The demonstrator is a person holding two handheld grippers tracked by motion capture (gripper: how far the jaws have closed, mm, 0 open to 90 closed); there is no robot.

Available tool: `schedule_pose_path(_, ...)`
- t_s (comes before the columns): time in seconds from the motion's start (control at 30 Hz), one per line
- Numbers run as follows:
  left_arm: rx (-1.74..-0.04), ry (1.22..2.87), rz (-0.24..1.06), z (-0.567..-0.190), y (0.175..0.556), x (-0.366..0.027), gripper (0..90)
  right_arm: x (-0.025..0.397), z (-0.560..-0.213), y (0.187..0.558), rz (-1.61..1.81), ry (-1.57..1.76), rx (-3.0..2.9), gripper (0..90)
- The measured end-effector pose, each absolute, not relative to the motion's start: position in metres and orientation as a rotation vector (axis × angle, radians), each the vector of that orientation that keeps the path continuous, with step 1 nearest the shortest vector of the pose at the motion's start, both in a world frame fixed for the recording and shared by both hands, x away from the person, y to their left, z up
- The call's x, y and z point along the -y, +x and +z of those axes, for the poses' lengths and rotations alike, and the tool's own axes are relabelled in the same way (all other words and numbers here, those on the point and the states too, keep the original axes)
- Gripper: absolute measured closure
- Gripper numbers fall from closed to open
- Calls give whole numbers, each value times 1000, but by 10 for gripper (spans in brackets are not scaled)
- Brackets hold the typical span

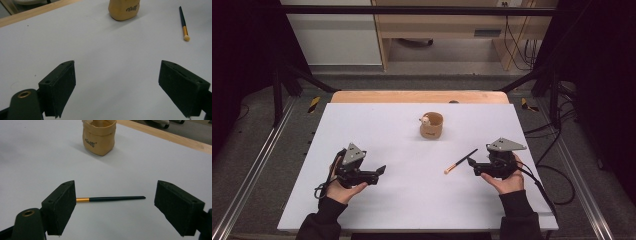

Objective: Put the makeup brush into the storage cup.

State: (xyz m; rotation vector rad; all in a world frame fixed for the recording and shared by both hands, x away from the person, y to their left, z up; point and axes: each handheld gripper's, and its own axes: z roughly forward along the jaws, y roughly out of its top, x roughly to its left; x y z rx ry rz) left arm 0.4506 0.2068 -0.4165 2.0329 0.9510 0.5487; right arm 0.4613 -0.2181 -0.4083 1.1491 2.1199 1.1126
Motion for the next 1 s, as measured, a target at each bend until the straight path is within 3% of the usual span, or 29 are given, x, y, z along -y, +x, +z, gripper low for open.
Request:
schedule_pose_path(0.33,-965,2036,549,-422,449,-203,143,213,-413,470,1112,1118,-2184,260)
schedule_pose_path(1.0,-1031,1945,579,-424,441,-228,152,194,-442,501,1006,1048,-2324,285)
